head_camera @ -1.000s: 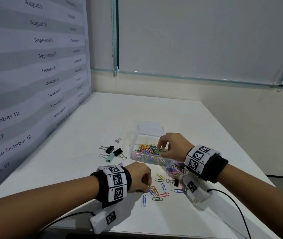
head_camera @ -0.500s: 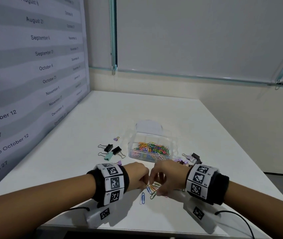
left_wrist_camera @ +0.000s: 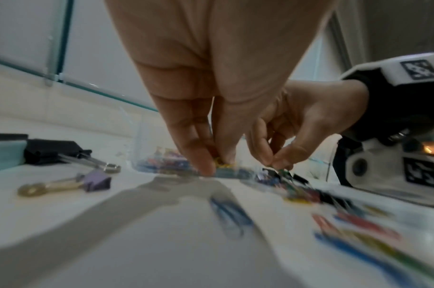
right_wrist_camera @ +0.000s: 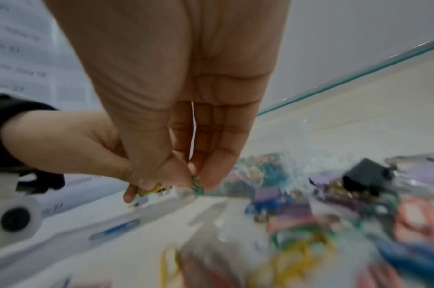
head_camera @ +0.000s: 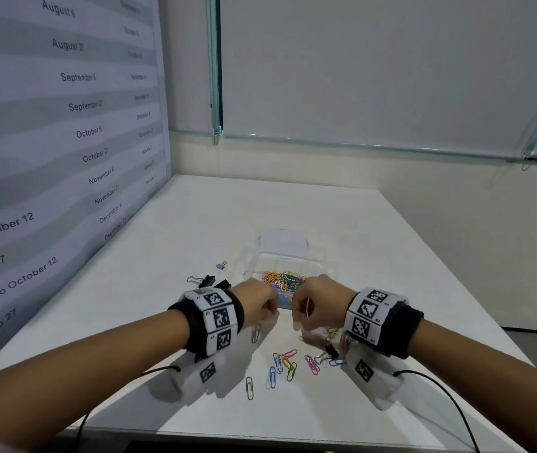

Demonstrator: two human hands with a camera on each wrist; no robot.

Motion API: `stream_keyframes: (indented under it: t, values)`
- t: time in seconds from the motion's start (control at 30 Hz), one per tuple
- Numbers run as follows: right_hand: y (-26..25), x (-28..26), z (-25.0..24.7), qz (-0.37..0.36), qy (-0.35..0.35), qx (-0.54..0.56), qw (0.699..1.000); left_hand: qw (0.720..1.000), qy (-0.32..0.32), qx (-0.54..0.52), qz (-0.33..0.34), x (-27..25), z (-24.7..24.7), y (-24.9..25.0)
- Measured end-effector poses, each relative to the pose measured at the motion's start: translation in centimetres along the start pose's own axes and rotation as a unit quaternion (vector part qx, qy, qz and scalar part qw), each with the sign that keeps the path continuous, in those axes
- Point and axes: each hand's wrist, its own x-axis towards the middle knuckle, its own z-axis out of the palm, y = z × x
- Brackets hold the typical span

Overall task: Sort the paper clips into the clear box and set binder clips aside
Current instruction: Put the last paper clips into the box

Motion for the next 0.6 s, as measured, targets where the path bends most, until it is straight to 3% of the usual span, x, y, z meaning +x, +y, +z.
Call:
stream_keyframes:
  t: [0.2, 0.3, 0.43, 0.6]
  values:
    - [1.3, 1.5, -3.3, 0.038, 0.142, 0.047, 0.988, 0.99, 0.109, -0.093, -0.016, 2.2, -3.2, -0.7]
    - [1.6, 1.7, -3.6, 0.054, 0.171, 0.041, 0.983, 0.98, 0.149, -0.132, -0.019, 3.2, -4.2, -0.7]
    - [1.3, 0.6, -2.9, 0.032, 0.111, -0.006, 0.993, 0.983, 0.149, -0.1, -0.033, 3.8, -3.9, -1.1]
    - [1.4, -2.3, -0.8, 0.004, -0.03, -0.022, 0.999, 0.992, 0.105, -0.069, -0.011, 1.7, -2.7, -1.5]
